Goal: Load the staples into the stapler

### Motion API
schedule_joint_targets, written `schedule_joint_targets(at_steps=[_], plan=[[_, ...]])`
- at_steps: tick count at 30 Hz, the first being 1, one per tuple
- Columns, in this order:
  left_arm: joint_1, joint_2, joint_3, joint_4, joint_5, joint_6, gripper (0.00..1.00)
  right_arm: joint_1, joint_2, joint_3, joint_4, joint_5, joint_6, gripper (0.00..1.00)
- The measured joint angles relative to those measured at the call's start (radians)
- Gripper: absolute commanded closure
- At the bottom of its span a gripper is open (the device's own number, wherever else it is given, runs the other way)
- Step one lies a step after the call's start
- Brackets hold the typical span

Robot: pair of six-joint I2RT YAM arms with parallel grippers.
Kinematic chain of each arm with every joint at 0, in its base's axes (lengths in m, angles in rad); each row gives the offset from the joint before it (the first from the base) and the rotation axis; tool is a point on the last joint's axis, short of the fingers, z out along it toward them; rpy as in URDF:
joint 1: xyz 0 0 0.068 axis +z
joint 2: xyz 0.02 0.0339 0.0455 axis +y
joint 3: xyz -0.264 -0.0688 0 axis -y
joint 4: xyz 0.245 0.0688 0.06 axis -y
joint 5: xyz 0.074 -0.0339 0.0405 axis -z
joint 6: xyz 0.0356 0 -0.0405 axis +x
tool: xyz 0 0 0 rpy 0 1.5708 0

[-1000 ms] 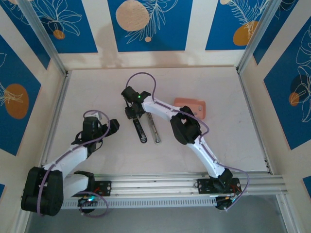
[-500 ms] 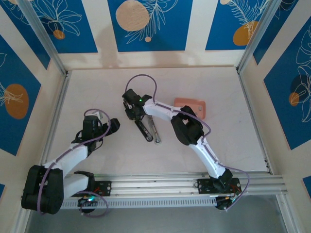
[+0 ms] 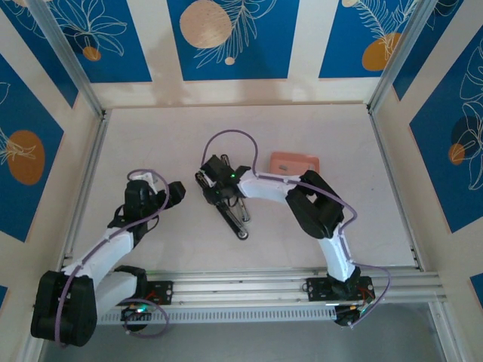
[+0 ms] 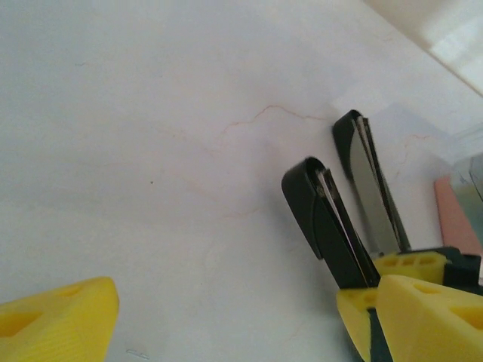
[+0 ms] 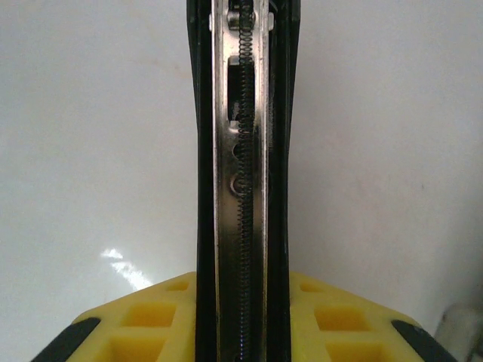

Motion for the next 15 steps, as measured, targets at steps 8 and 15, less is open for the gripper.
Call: schedule_joint_targets(at_steps=[8,15], plan=[[0.001,-0.014,-0.046,0.090,0.064,0.000,0.18,0.005,-0.183,-0.285,0.188,-0.029,-0.061,0.80],[-0.008,0.043,-0.063,0.264,0.189,0.002,0.21,-0.010,-0.307,-0.484,0.319,-0.115,-0.171,0.80]])
